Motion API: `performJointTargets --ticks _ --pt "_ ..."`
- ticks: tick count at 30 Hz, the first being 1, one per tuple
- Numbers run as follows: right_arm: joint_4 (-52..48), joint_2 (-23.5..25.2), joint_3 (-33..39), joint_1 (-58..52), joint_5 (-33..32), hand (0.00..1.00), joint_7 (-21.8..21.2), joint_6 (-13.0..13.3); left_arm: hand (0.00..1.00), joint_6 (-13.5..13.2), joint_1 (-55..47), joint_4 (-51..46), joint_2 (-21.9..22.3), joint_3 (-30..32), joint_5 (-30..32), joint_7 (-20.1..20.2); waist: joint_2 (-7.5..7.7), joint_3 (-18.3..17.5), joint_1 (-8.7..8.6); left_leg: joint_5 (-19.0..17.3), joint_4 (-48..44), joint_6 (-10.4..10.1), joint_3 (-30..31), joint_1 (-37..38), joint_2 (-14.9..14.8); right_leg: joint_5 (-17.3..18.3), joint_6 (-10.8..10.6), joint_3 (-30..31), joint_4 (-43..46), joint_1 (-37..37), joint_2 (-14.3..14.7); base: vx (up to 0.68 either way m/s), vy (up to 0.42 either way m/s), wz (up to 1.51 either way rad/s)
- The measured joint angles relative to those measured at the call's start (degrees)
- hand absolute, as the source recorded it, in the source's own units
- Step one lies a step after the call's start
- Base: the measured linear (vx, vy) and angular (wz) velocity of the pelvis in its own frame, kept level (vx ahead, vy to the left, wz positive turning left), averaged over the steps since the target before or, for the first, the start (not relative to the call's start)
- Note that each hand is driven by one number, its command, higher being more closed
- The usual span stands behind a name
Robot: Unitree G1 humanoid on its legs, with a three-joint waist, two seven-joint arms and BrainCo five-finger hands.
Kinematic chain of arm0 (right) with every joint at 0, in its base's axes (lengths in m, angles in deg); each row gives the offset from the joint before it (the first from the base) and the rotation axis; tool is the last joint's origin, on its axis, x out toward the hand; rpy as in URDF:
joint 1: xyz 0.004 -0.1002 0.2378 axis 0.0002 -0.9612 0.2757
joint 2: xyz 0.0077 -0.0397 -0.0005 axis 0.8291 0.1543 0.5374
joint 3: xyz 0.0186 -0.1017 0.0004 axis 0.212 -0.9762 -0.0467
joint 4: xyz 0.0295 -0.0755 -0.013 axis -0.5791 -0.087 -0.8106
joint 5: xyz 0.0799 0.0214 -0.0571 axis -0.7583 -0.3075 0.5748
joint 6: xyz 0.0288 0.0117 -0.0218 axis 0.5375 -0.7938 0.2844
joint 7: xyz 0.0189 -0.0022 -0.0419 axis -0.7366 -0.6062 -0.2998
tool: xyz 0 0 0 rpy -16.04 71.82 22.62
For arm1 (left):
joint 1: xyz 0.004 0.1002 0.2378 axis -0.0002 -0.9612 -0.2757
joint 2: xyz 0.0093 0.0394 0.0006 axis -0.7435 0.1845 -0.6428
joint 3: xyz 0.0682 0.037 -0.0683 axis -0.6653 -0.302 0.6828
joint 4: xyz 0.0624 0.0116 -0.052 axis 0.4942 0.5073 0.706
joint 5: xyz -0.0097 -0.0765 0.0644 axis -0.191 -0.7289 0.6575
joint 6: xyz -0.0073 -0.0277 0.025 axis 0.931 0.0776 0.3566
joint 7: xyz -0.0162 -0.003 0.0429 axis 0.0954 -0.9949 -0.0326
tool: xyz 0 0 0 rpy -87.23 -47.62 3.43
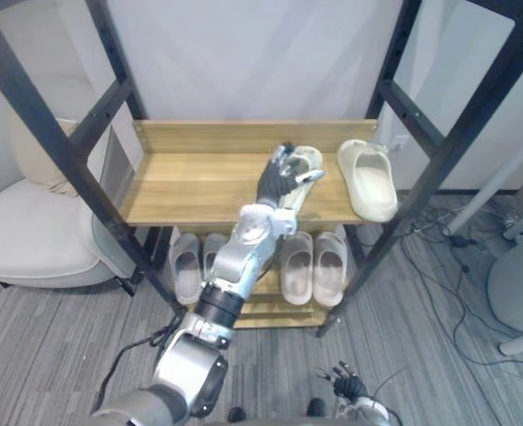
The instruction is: Organize the slippers on the shoe rack
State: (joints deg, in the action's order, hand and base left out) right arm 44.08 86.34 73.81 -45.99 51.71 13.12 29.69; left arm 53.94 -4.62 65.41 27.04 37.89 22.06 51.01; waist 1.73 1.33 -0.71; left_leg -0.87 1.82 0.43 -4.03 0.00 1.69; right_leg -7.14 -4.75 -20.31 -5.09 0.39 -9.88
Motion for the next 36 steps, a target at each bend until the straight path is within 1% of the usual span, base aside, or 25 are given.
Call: performJointTargets --ticks 2,4,6,8,11,14,18,20,25,26,31,36 --pt "1.1 0.0 0.0 0.3 0.0 0.00 0.0 0.0 0.00 -0.6 -0.3 -1.0 -0.1 1.4 -0.1 -0.1 0.00 0.0 0.08 0.0 0.0 0.0 0.1 0.0 0.0 0.0 0.0 -0.1 0.0 -0.1 0.0 0.02 0.003 0.05" --pt "1.8 0.0 0.0 0.8 0.0 0.00 0.0 0.0 0.00 -1.4 -1.6 -2.0 -1.2 3.2 -0.1 -0.5 -0.01 0.0 0.13 0.0 0.0 0.0 0.7 0.0 0.1 0.2 -0.2 -0.7 0.0 -0.4 -0.1 0.02 0.007 0.12" --pt "1.8 0.1 0.0 0.8 0.0 0.00 0.0 0.0 0.00 -1.5 -2.8 -2.3 -2.1 3.5 0.0 -1.4 0.00 0.0 0.24 0.0 -0.1 0.0 1.1 0.0 0.1 0.3 -0.2 -1.0 0.0 -0.5 -0.1 0.01 0.003 0.11" --pt "1.9 0.2 0.0 0.8 0.1 0.00 0.0 0.0 0.00 -1.5 -3.7 -2.3 -2.2 5.3 0.1 -1.6 0.00 0.0 0.54 0.0 0.0 0.0 1.3 -0.1 0.1 0.3 -0.2 -1.1 0.0 -0.5 -0.1 0.01 0.001 0.05" --pt "1.9 0.2 0.0 0.8 0.1 0.00 0.0 0.0 0.00 -1.3 -5.7 -2.3 -2.3 8.0 2.4 -2.5 0.00 0.0 0.77 0.0 0.0 0.0 1.4 -0.2 0.2 0.4 -0.2 -1.2 0.0 -0.5 -0.1 0.00 0.000 0.00" --pt "1.9 0.2 0.0 0.8 0.1 0.00 -0.1 0.0 0.00 -1.0 -7.5 -2.3 -2.2 8.4 5.3 -2.4 0.00 0.0 0.92 0.0 0.0 0.0 1.5 -0.2 0.2 0.4 -0.2 -1.2 0.0 -0.5 -0.1 0.00 0.000 0.00" --pt "1.9 0.2 0.1 0.7 0.6 0.00 -0.3 -0.1 0.00 -0.1 -9.3 -2.3 -2.0 8.5 6.4 -2.0 0.01 0.0 0.98 0.0 0.0 0.0 1.6 -0.4 0.2 0.4 -0.2 -1.2 0.0 -0.4 0.0 0.00 0.001 0.01" --pt "1.9 0.2 0.1 0.7 0.7 0.00 -0.4 -0.1 0.00 0.3 -10.1 -2.2 -2.0 8.4 6.7 -1.0 0.02 0.0 0.98 0.0 -0.1 0.0 1.7 -0.6 0.2 0.4 -0.2 -1.3 0.0 -0.3 0.0 0.00 0.000 0.00" --pt "1.9 0.2 0.0 0.7 1.0 0.00 -0.5 -0.1 0.00 0.3 -10.1 -1.7 -1.6 7.6 6.7 -0.5 0.14 0.1 0.93 0.0 0.0 0.0 1.7 -0.7 0.2 0.4 -0.2 -1.3 0.0 -0.2 0.0 0.00 0.000 0.00" --pt "1.9 0.2 0.0 0.7 1.0 0.00 -0.5 -0.1 0.00 0.3 -10.1 -1.7 -1.4 7.5 6.7 0.1 0.18 0.1 0.86 0.0 0.0 0.0 1.7 -0.8 0.2 0.4 -0.2 -1.2 0.0 -0.1 0.0 0.00 0.000 0.00" --pt "1.9 0.2 0.0 0.7 1.0 0.00 -0.5 -0.1 0.00 0.3 -10.0 -1.1 -1.3 4.8 6.8 0.2 0.21 0.1 0.83 0.0 0.0 0.0 1.5 -0.8 0.2 0.4 -0.2 -1.1 0.0 0.0 -0.1 0.00 0.000 0.00" --pt "1.9 0.2 0.0 0.7 1.0 0.00 -0.4 0.0 0.00 0.2 -9.3 0.4 0.8 0.8 6.7 0.1 0.37 0.1 0.70 0.0 0.0 0.0 1.2 -0.7 0.1 0.4 -0.2 -0.8 0.0 0.1 -0.1 0.00 0.000 -0.01"
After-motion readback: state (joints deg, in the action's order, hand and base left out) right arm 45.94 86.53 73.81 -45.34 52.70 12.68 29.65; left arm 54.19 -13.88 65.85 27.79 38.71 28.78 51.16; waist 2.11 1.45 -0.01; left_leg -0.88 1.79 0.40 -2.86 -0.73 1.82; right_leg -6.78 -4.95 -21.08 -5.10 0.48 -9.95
